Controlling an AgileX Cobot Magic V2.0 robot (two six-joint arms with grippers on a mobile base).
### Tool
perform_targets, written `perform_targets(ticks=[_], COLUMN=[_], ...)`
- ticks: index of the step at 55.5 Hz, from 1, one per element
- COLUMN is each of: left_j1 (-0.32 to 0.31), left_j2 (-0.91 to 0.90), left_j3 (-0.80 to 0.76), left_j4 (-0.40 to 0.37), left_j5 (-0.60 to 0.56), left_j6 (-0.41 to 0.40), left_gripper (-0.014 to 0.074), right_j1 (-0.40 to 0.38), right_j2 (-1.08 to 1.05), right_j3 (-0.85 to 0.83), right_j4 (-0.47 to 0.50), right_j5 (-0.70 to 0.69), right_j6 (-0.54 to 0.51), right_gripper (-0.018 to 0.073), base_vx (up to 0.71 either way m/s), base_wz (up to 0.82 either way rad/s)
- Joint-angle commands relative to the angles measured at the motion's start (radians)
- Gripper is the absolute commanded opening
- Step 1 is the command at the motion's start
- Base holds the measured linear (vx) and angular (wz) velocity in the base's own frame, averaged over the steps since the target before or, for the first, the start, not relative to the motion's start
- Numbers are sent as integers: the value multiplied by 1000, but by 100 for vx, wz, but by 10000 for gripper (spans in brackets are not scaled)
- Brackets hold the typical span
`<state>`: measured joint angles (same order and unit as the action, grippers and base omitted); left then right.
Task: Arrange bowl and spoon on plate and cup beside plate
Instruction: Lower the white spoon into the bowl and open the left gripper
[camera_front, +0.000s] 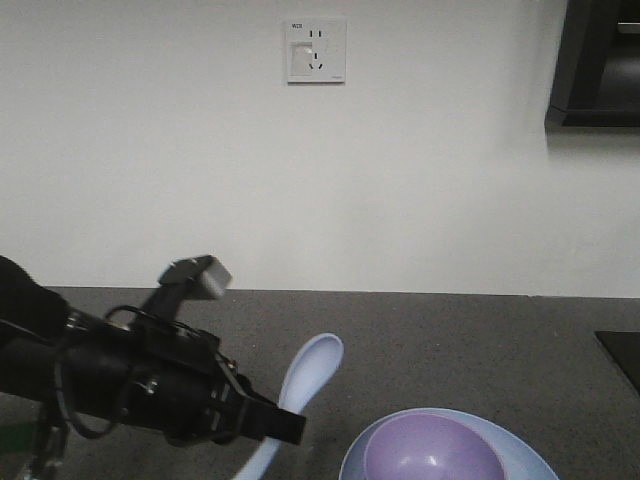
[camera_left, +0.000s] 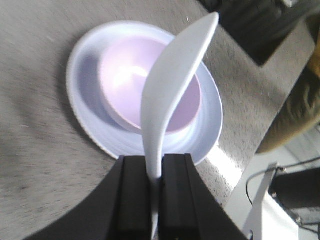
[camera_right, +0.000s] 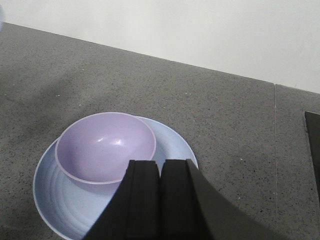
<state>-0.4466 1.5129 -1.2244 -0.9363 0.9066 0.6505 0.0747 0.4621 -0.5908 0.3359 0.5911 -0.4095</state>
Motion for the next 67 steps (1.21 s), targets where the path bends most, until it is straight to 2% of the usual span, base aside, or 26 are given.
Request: perform_targets(ticks=[1,11,24,30,34,44,59,67], left_j1=[-60,-131,-187,-198,-202,-219,-228,-227], left_j2=[26,149,312,375,399,417,417,410], left_j3=[-58,-201,-390,-459,-485,-519,-519,-519], left_j4=[-68,-61,70,113,114,109,114,117], left_j5=[-45,-17,28,57,56,21,6,3], left_j6=[-11,-87,-266,-315,-315,-274,-258,-221], left_gripper=[0,0,1,6,19,147,452,553], right_j1=[-3,-3,-3,-3,-3,-3,-1,-1], right_j2=[3,3,3,3,3,3,3,3], right_j3=[-29,-29,-29,-29,-29,-29,-29,-29], right_j4=[13,13,13,13,12,13,13,13], right_j5=[-83,-82,-81,-81,-81,-81,-81,-82], right_j6=[-1,-1,-1,-1,-1,-1,-1,-1], right_gripper=[-8,-8,-8,-8,-8,-8,-8,-8], base_vx=[0,0,0,0,0,0,0,0], base_wz=[0,0,0,0,0,0,0,0])
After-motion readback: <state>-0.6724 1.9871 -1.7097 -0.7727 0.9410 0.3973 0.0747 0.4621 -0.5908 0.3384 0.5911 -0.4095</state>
